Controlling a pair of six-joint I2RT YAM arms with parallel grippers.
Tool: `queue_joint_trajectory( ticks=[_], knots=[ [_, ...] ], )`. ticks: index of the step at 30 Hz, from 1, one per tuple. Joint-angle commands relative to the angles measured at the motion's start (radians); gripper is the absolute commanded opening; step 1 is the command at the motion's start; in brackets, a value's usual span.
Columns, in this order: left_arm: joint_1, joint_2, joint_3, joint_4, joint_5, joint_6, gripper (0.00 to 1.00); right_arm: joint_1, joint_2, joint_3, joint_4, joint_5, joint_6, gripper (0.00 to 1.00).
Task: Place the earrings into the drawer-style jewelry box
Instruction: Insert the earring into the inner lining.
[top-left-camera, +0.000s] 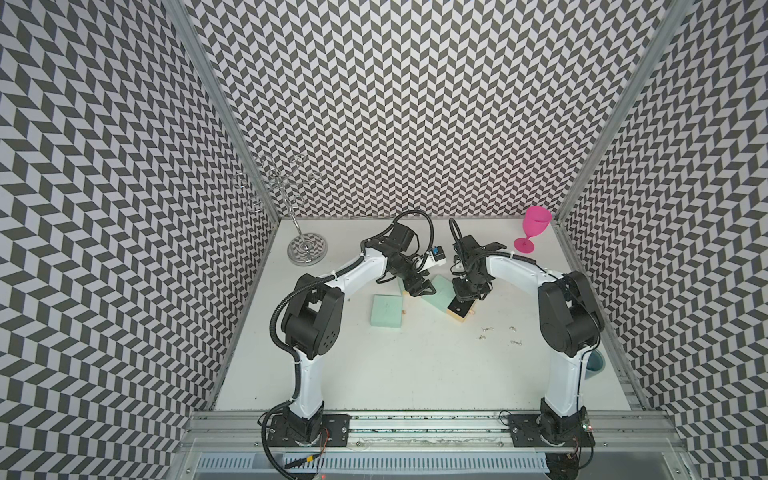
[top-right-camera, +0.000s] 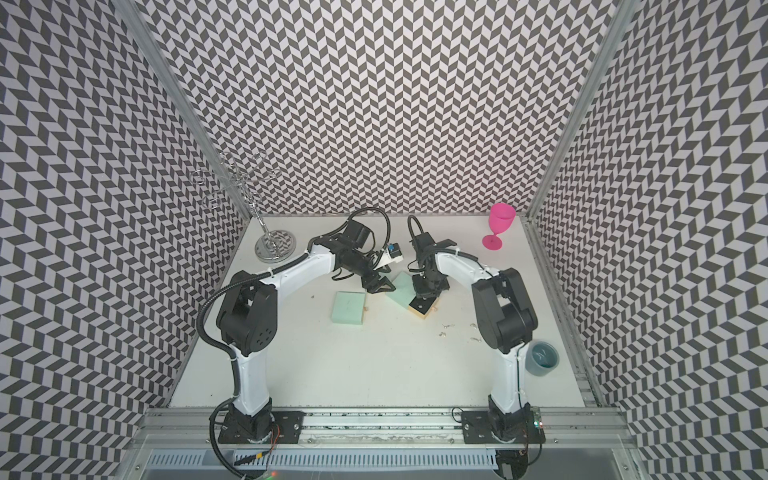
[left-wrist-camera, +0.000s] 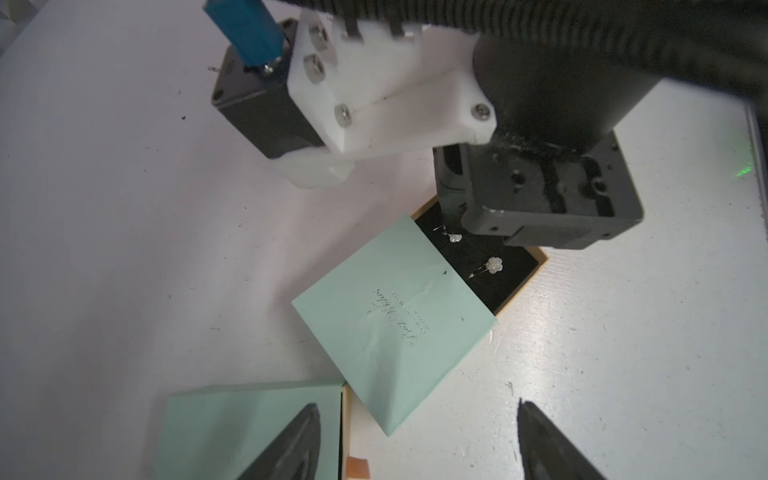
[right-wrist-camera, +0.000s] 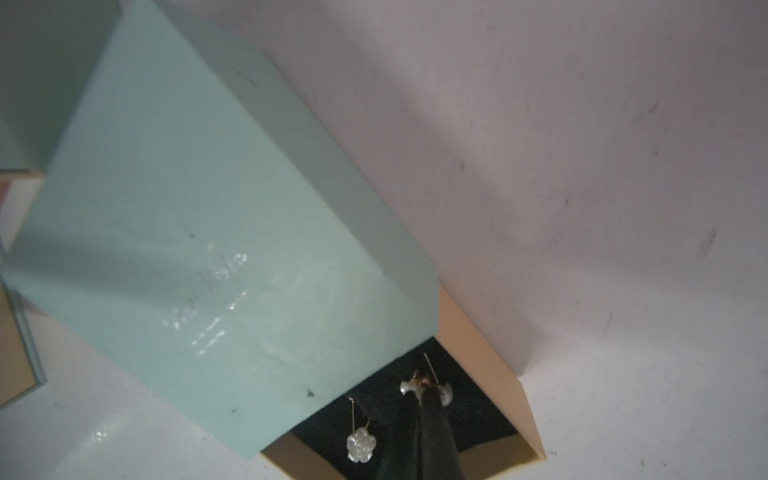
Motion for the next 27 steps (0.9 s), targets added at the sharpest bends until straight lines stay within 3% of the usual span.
queue_joint_trajectory(
  ticks=[1, 27],
  knots=[
    [-0.009, 0.007, 0.007, 0.019, 0.021, 0.001, 0.76, -0.006, 0.007, -0.016, 0.033, -0.007, -0.005, 0.02],
    [-0.009, 0.017, -0.004, 0.027, 0.025, -0.006, 0.76, -0.006, 0.045, -0.042, 0.074, -0.054, 0.01, 0.03]
  ],
)
